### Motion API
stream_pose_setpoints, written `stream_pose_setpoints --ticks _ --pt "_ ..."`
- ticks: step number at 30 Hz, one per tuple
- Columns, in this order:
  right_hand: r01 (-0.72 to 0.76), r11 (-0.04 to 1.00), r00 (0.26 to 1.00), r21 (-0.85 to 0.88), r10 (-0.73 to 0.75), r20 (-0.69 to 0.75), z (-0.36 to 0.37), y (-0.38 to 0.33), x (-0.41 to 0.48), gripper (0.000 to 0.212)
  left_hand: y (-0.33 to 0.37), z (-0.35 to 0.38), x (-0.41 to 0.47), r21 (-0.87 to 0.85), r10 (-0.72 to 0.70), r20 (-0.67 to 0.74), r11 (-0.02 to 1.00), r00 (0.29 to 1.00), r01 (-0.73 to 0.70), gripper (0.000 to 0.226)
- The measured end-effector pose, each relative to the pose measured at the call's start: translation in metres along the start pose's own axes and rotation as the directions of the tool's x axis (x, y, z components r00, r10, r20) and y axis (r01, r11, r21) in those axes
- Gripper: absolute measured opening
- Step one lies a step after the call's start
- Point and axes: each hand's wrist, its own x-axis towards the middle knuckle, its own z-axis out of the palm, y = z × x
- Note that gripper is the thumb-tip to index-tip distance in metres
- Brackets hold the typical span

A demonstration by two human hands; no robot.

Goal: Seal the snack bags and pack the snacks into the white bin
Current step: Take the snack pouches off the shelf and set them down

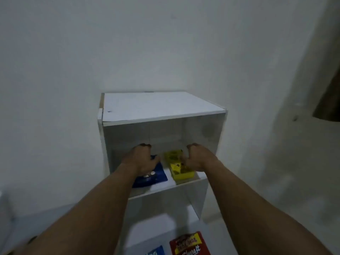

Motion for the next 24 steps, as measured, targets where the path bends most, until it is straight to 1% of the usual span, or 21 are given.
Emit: stream_pose_setpoints --ticks 3,5,7,10,12,14,16,19,22,24 --pt "-0.010 1.000 0.998 0.008 0.010 0.055 0.019 0.007 0.026 0.049 -0.011 0.017 0.014 -0.022 -0.114 0.050 0.993 0.992 0.116 0.071" --pt "0.002 1.000 0.993 -0.014 0.000 0.115 0.032 0.008 0.041 0.048 -0.018 0.028 0.018 -0.019 -0.179 0.082 0.983 0.980 0.181 0.071" --pt "0.020 0.999 0.990 -0.038 -0.015 0.141 0.043 0.008 0.052 0.048 -0.024 0.039 0.024 0.014 -0.226 0.113 0.974 0.967 0.226 0.068" --pt "0.020 0.999 0.974 -0.043 -0.010 0.225 0.065 0.015 0.070 0.060 -0.030 0.056 0.034 0.019 -0.308 0.143 0.951 0.941 0.309 0.058" --pt "0.018 1.000 0.963 -0.021 -0.012 0.268 0.075 0.018 0.079 0.069 -0.031 0.068 0.036 0.023 -0.347 0.163 0.937 0.924 0.348 0.060" --pt "0.045 0.999 0.955 -0.003 -0.042 0.293 0.076 0.017 0.088 0.070 -0.034 0.078 0.039 0.059 -0.400 0.180 0.917 0.899 0.396 0.074" --pt "0.048 0.999 0.945 0.006 -0.048 0.325 0.074 0.016 0.098 0.073 -0.036 0.083 0.046 0.057 -0.475 0.209 0.878 0.855 0.475 0.094" --pt "-0.068 0.994 0.925 0.080 0.033 0.378 0.074 0.017 0.113 0.096 -0.040 0.084 0.062 0.026 -0.567 0.271 0.812 0.778 0.583 0.119" --pt "-0.140 0.974 0.919 0.180 0.060 0.389 0.072 0.020 0.124 0.113 -0.043 0.082 0.074 0.045 -0.628 0.300 0.761 0.718 0.647 0.131" --pt "-0.161 0.960 0.914 0.228 0.058 0.401 0.070 0.023 0.129 0.121 -0.044 0.080 0.079 0.039 -0.640 0.290 0.751 0.712 0.659 0.136"
